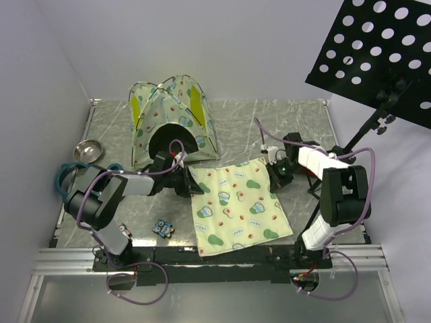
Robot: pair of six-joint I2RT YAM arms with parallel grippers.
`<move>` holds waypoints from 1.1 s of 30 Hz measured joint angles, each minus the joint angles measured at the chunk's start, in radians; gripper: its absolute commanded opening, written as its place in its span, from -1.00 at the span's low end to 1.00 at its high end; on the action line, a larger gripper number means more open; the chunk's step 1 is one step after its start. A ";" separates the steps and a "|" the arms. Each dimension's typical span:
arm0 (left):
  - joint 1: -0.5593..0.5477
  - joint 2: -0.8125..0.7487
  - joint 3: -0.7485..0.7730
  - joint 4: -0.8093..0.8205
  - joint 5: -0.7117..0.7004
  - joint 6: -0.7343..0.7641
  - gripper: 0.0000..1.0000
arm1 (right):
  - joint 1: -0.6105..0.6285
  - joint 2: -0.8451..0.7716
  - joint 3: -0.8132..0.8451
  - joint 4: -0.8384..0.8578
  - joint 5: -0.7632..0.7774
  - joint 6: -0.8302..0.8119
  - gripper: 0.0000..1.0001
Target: Set up the pet tent
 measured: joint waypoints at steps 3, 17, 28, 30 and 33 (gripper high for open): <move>0.001 -0.045 0.028 -0.077 -0.001 0.048 -0.98 | 0.004 -0.020 0.024 -0.032 -0.093 -0.004 -1.00; 0.266 -0.570 0.178 -0.630 0.038 0.190 -0.99 | 0.420 -0.143 0.276 0.116 -0.306 0.262 -1.00; 0.417 -0.493 0.268 -0.735 -0.088 0.333 -0.99 | 0.579 0.272 0.641 0.283 -0.209 0.426 -1.00; 0.415 -0.409 0.305 -0.717 -0.099 0.353 -0.96 | 0.584 0.333 0.670 0.315 -0.162 0.447 -1.00; 0.402 -0.286 0.346 -0.671 -0.114 0.381 -0.74 | 0.589 0.404 0.693 0.356 -0.076 0.474 -1.00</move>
